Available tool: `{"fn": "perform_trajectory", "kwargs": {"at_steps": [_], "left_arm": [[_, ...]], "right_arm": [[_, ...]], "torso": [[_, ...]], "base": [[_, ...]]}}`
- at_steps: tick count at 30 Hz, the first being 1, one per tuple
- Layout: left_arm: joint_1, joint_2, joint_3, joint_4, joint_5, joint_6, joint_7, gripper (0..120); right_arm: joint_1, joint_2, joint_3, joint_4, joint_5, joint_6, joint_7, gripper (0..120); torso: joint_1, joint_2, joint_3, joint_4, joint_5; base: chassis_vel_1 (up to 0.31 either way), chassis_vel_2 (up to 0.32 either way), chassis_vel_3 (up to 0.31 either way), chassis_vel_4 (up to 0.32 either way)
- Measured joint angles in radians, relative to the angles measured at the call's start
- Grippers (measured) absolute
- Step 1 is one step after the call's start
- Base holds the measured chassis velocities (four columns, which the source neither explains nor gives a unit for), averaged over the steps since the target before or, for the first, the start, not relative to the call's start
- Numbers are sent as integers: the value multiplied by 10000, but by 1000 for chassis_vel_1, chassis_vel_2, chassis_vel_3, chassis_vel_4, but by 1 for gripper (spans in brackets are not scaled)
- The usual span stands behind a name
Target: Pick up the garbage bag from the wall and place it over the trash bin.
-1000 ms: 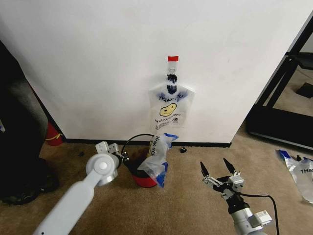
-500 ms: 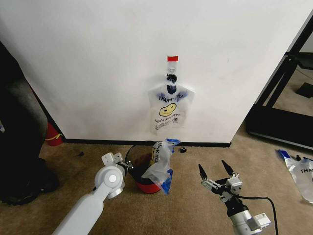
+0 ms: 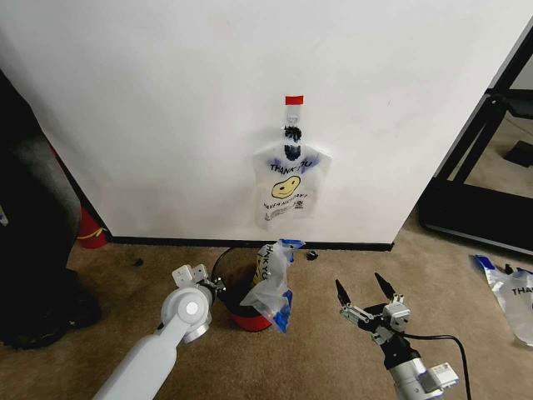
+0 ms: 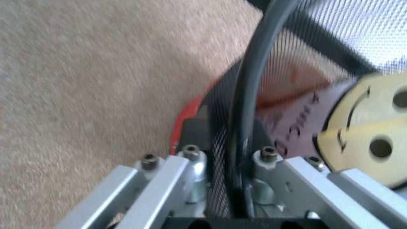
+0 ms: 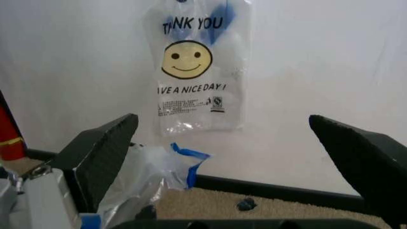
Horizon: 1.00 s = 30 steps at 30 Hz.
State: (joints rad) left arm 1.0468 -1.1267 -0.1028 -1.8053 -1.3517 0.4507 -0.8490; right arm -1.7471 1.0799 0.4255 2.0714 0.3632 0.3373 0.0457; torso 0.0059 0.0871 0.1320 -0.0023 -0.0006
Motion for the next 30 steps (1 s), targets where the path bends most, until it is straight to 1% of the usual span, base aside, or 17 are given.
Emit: {"fn": "perform_trajectory", "kwargs": {"at_steps": [1, 3, 4, 5, 8, 9, 11, 12, 14, 15, 18, 19, 21, 23, 26, 27, 30], "left_arm": [[23, 25, 0, -74, 6, 23, 23, 16], [48, 149, -29, -319, 49, 55, 67, 26], [49, 229, -30, -423, 85, 71, 84, 31], [49, 229, -30, -423, 85, 71, 84, 31], [8, 385, -30, -591, 145, 93, 105, 41], [-7, 431, -38, -664, 170, 108, 109, 48], [25, 522, -76, -868, 249, 138, 124, 56], [25, 522, -76, -868, 249, 138, 124, 56], [135, 635, -109, -1105, 424, 163, 167, 64], [219, 731, -131, -1313, 551, 215, 197, 69], [353, 988, -185, -1830, 1002, 264, 300, 79], [353, 988, -185, -1830, 1002, 264, 300, 79], [399, 1224, -158, -2291, 1499, 289, 402, 89], [393, 1581, 83, -3049, 2174, 386, 622, 97], [202, 1954, 636, -3913, 2746, 731, 890, 100], [202, 1954, 636, -3913, 2746, 731, 890, 100], [-303, 2305, 1365, -4412, 3177, 1096, 1163, 100]], "right_arm": [[-3, 0, 0, 2, 0, -1, 0, 100], [-3, 0, 0, 10, 0, -2, 0, 100], [1, -6, -1, 9, 0, -2, 0, 100], [1, -6, -1, 9, 0, -2, 0, 100], [14, -19, -21, 4, 0, -2, 2, 100], [20, -23, -27, 5, 2, -4, 2, 100], [27, -26, -33, 8, 7, -10, 5, 100], [27, -26, -33, 8, 7, -10, 5, 100], [33, -36, -33, 14, 15, -15, 8, 100], [37, -44, -33, 15, 19, -18, 10, 100], [66, -48, -33, 9, 45, -29, 21, 100], [66, -48, -33, 9, 45, -29, 21, 100], [146, -35, -32, -39, 76, -70, 88, 100], [282, 3, -12, -113, 162, -211, 281, 100], [525, 36, 76, -237, 251, -500, 753, 100], [525, 36, 76, -237, 251, -500, 753, 100], [715, 64, 213, -331, 311, -763, 1218, 100]], "torso": [[0, 0, 1, 0, -4], [0, 0, 0, 0, 8], [0, 0, 0, 0, 6], [0, 0, 0, 0, 6], [0, 0, 0, 0, 6], [0, 0, 0, 0, 5], [0, 0, 0, -1, 5], [0, 0, 0, -1, 5], [1, 0, 0, 0, 5], [0, 0, 0, 1, 4], [0, 0, 0, 0, 4], [0, 0, 0, 0, 4], [0, 0, 0, 1, 4], [1, 0, 0, 2, 7], [0, 0, -1, 1, 7], [0, 0, -1, 1, 7], [0, 0, -1, 2, 6]], "base": [[0, 0, 0, 0], [0, 0, 0, 0], [0, 0, 0, 0], [0, 0, 0, 0], [0, 0, 0, 0], [0, 0, 0, 0], [0, 0, 0, 0], [0, 0, 0, 0], [0, 0, 0, 0], [0, 0, 0, 0], [0, 0, 0, 0], [0, 0, 0, 0], [0, 0, 0, 0], [0, 0, 0, 0], [0, 0, 0, 0], [0, 0, 0, 0], [0, 0, 0, 0]]}}
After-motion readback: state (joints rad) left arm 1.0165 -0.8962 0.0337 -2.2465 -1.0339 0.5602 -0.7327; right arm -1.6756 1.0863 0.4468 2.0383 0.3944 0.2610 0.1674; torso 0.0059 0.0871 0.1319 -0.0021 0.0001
